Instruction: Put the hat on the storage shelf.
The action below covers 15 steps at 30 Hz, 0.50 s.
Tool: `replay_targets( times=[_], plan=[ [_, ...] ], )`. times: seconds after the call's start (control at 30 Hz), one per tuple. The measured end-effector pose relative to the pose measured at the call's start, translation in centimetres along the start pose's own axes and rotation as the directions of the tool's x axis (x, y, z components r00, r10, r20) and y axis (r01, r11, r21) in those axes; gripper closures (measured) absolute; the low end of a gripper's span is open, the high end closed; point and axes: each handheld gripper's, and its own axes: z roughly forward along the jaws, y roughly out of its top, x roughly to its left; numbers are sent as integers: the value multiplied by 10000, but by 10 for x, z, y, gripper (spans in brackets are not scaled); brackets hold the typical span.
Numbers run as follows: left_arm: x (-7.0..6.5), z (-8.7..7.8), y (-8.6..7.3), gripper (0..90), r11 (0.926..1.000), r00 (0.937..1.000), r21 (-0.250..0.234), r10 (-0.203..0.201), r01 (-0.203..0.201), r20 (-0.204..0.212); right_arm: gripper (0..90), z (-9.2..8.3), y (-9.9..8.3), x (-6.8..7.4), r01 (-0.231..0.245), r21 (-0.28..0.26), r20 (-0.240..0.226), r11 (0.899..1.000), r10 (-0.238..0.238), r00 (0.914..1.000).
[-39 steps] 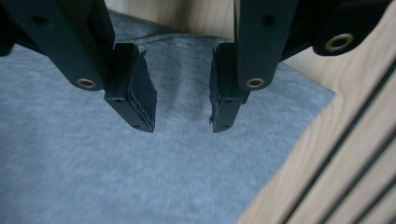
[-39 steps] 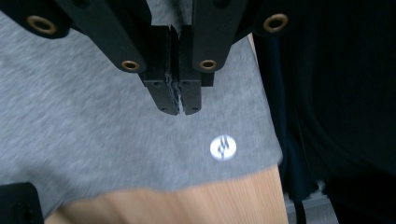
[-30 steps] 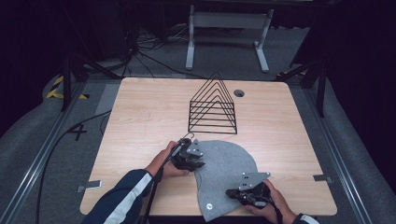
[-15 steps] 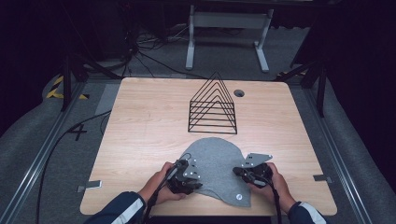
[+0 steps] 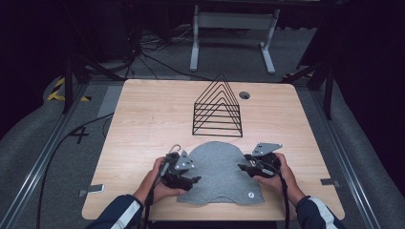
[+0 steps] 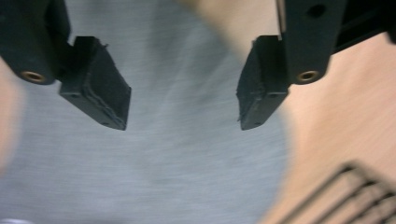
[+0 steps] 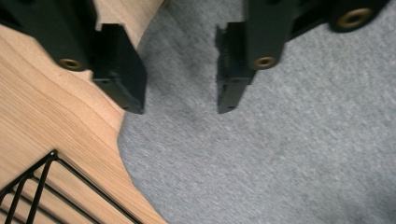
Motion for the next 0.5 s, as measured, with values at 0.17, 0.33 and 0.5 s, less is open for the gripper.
replay_targets(
  times=[0.17, 0.33, 0.5],
  plan=[
    [33, 17, -9, 224, 9887, 9904, 692, -1354, 1332, 276, 360, 10, -2, -12, -643, 504, -172, 9967, 653, 9977],
    [32, 28, -8, 183, 9904, 9947, 997, -991, 958, 283, 280, 15, -1, -11, -694, 541, -299, 9961, 711, 9970],
    [29, 33, -5, 170, 9924, 9958, 885, -883, 859, 242, 259, 18, 1, -7, -676, 499, -348, 9965, 694, 9970]
  ],
)
